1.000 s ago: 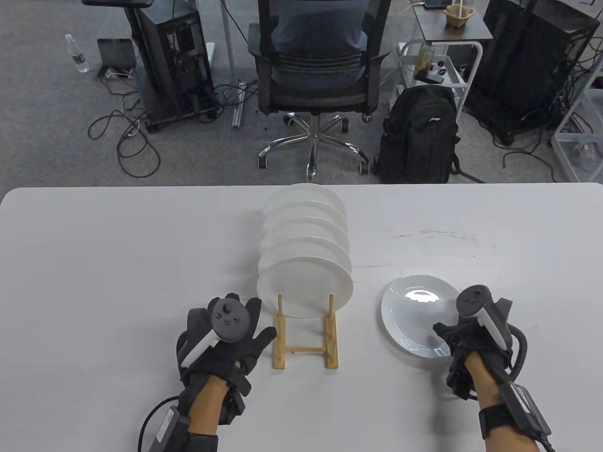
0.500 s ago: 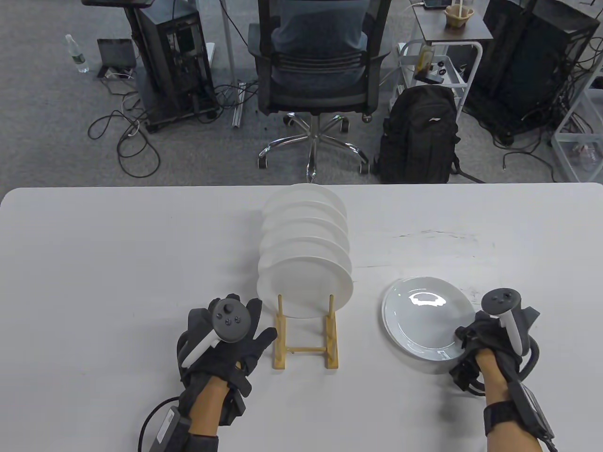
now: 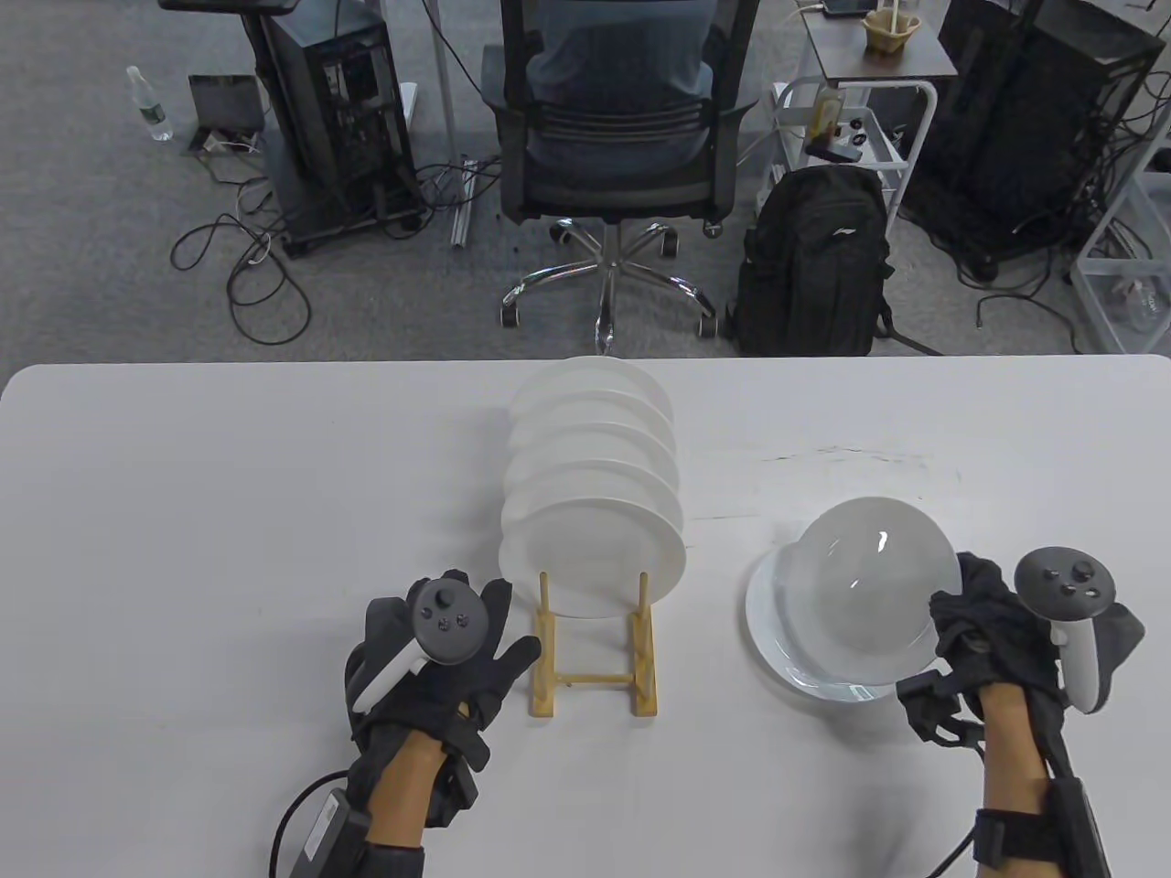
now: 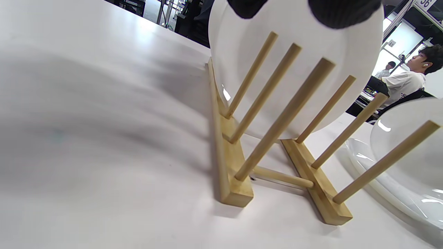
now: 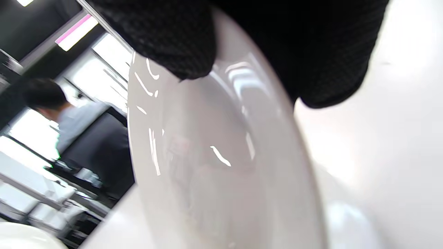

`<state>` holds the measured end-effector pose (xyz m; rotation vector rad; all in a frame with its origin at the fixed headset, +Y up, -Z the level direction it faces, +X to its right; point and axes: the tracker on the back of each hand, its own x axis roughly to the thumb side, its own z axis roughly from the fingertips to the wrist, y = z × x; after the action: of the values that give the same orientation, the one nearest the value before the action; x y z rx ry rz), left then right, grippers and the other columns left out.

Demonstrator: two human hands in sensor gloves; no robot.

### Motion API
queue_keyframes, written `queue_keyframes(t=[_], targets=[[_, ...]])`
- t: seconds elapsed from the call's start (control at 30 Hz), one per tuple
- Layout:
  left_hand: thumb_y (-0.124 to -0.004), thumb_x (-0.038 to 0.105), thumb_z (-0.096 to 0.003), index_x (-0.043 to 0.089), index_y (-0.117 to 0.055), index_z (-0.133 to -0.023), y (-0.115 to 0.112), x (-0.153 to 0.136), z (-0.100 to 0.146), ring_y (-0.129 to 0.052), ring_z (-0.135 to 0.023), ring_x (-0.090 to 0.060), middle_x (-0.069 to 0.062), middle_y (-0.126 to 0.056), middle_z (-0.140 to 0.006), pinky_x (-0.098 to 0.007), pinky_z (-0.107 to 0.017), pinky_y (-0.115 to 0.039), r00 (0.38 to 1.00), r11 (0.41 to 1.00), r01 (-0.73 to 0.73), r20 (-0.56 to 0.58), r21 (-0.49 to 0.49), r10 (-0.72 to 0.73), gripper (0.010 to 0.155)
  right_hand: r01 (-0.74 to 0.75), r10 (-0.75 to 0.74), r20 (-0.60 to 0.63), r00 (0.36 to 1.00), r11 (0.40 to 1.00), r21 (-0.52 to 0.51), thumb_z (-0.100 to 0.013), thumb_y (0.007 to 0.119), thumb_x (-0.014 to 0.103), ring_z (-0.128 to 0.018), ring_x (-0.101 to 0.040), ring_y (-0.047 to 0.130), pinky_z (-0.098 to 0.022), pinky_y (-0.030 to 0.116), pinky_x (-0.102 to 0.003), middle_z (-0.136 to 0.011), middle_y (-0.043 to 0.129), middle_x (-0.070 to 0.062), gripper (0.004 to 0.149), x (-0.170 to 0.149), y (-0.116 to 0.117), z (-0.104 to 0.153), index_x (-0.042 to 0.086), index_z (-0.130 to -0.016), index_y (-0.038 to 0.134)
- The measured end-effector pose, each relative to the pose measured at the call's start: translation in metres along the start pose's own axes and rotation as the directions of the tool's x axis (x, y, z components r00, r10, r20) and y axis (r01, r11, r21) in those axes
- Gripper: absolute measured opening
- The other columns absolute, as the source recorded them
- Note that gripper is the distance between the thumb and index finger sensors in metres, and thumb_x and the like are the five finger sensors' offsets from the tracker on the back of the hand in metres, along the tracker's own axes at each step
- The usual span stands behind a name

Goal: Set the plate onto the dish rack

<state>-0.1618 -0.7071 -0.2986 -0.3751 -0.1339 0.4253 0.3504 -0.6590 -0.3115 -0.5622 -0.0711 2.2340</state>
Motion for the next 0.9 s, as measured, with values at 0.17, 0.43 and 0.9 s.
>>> queue_keyframes(t=[0.17, 0.43, 0.9], targets=[[-0.059, 0.06, -0.0537, 0.023, -0.029, -0.118, 0.0, 0.001, 0.0, -0.003, -0.104, -0.06, -0.023, -0.01, -0.118, -0.077, -0.068, -0.016, 1.0, 1.0, 0.0, 0.008, -0.003, 0.001, 0.08, 0.126, -0.066, 0.246, 0.967, 0.963, -0.238, -0.047, 0.076, 0.015, -0.067, -0.039, 0.094, -0.047, 0.084, -0.056, -0.088, 0.078, -0.012, 0.049, 0.047, -0.015, 0.029, 0.013, -0.096, 0.071], [-0.059, 0.06, -0.0534, 0.023, -0.028, -0.118, 0.0, 0.002, 0.001, -0.002, -0.104, -0.06, -0.023, -0.007, -0.118, -0.077, -0.068, -0.016, 1.0, 1.0, -0.002, 0.017, -0.006, 0.002, 0.081, 0.029, 0.141, 0.603, 0.785, 0.964, -0.263, -0.045, 0.08, 0.015, -0.068, -0.038, 0.099, -0.048, 0.085, -0.054, -0.086, 0.086, -0.008, 0.043, 0.166, 0.015, 0.089, 0.017, -0.088, 0.083], [-0.06, 0.061, -0.0532, 0.02, -0.024, -0.117, 0.001, 0.001, 0.002, -0.002, -0.104, -0.06, -0.023, -0.007, -0.118, -0.077, -0.068, -0.016, 1.0, 1.0, -0.007, 0.016, -0.012, 0.007, 0.085, -0.328, 0.432, 0.771, 0.469, 0.895, -0.303, -0.044, 0.083, 0.017, -0.065, -0.035, 0.101, -0.045, 0.088, -0.052, -0.084, 0.089, -0.007, 0.042, 0.224, 0.156, 0.133, 0.018, -0.085, 0.086]])
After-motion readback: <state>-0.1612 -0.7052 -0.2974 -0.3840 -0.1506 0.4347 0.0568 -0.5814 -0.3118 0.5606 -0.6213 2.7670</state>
